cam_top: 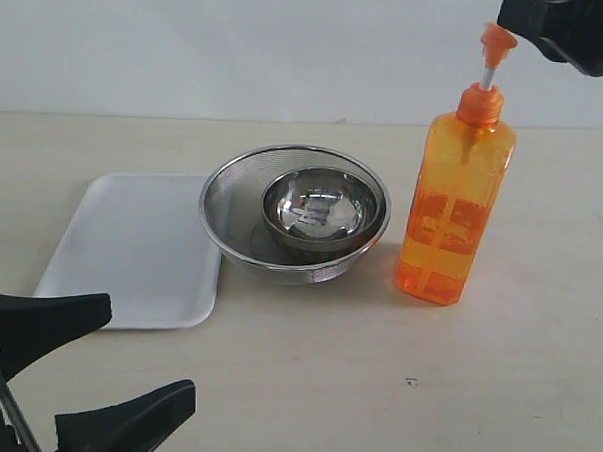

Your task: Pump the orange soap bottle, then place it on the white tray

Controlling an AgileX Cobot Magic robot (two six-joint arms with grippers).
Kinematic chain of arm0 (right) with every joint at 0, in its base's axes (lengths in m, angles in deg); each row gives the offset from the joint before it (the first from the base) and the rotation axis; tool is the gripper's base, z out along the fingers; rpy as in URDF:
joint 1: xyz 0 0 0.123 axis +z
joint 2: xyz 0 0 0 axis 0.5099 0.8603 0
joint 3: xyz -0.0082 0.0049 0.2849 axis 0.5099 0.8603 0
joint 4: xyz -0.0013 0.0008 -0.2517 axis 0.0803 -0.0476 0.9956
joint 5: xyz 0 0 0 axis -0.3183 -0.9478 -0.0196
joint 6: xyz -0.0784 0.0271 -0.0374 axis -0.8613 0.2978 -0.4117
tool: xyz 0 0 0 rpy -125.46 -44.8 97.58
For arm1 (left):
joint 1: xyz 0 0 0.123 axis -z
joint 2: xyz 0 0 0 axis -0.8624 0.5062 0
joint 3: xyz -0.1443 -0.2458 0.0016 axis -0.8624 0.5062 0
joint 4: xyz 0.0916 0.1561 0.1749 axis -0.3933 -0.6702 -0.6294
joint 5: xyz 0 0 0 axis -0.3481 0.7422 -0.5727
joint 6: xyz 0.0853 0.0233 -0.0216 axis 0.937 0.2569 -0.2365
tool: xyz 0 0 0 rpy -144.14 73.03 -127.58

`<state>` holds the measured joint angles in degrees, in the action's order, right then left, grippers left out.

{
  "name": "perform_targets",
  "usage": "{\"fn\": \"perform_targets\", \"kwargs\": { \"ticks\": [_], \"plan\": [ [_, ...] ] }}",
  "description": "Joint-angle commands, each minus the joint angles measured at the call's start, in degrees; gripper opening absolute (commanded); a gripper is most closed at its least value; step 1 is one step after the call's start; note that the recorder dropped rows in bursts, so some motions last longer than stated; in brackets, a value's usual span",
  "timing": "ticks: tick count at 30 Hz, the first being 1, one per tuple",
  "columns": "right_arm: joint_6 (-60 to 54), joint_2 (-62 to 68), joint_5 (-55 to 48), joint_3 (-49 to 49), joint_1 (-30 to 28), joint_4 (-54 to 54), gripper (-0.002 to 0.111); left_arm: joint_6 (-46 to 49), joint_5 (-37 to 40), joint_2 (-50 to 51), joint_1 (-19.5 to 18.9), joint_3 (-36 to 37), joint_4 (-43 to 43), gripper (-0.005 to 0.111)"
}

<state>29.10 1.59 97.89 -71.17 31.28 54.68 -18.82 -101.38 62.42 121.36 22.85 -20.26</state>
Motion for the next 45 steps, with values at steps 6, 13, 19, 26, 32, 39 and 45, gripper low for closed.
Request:
{"fn": "perform_targets", "kwargs": {
  "ticks": [6,13,19,26,32,39,45],
  "plan": [
    [-1.5,0.0,-1.0,-0.3,0.0,-0.5,0.000,-0.3,0.1,-0.3,0.2,0.3,-0.1,0.105],
    [0.8,1.9,-5.2,-3.0,0.1,3.1,0.000,-0.3,0.1,-0.3,0.2,0.3,-0.1,0.105],
    [4.9,5.4,0.1,-5.6,0.1,6.9,0.000,-0.3,0.2,-0.3,0.2,0.3,-0.1,0.105],
    [4.6,5.7,2.3,-6.3,0.1,8.1,0.000,-0.3,0.2,-0.3,0.2,0.3,-0.1,0.105],
    [3.8,5.7,4.7,-6.3,0.1,9.0,0.000,-0.3,0.2,-0.3,0.2,0.3,-0.1,0.105],
    [4.6,5.7,2.3,-6.3,0.0,9.9,0.000,-0.3,0.2,-0.3,0.2,0.3,-0.1,0.105],
    [6.9,5.0,-4.9,-6.3,0.0,9.6,0.000,1.0,-2.6,-0.3,0.1,0.3,-0.1,0.105]
  ]
}}
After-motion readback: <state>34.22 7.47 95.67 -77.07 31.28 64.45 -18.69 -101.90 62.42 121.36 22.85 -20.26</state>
